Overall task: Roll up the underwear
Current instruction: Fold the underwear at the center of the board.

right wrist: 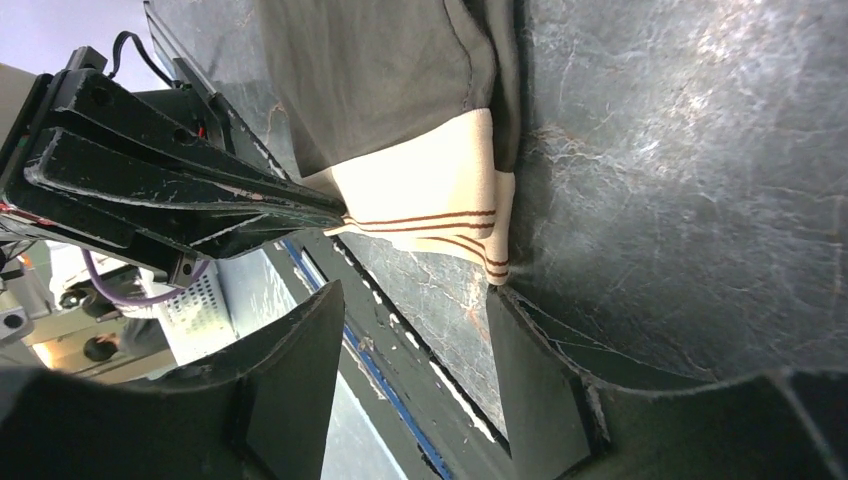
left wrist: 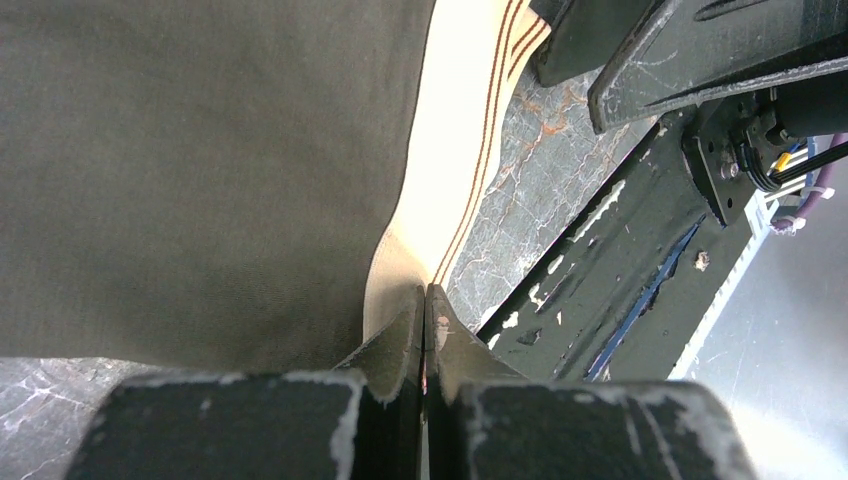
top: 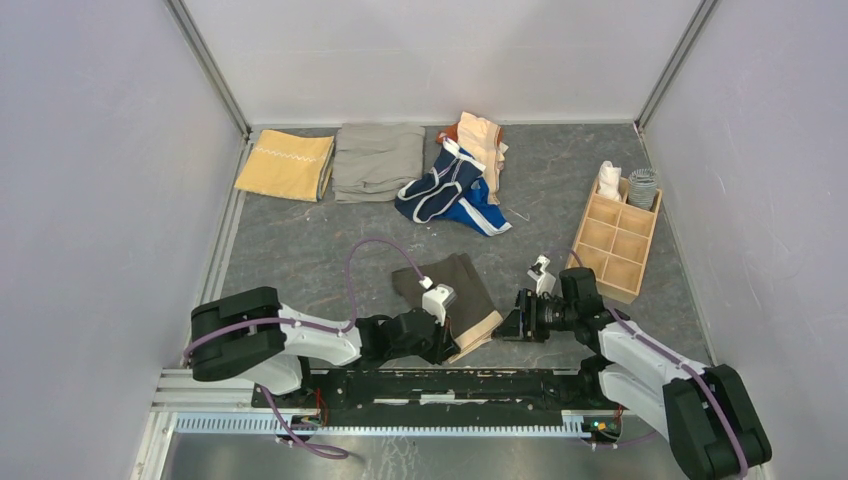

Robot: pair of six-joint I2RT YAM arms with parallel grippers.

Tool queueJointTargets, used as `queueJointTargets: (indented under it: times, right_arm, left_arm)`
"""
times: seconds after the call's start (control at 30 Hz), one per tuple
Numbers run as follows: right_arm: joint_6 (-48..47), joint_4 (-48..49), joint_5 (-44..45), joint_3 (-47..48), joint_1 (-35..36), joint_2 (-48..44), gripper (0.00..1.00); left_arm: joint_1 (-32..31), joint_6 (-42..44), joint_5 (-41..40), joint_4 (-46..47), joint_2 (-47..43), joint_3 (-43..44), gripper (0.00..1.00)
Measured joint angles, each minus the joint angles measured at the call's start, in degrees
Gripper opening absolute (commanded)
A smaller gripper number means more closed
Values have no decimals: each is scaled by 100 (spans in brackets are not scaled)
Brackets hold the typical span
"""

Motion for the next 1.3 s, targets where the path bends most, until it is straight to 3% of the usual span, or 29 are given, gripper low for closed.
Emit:
queueJointTargets:
  times: [0.77,1.3]
  right_arm:
    - [444,249,164,74,-197,376,57]
    - [557,772,282,334,-247,1117,50]
  left_arm:
    - [-11,0,44,20,103,79,2]
    - [-74,0,94,129,195,105,2]
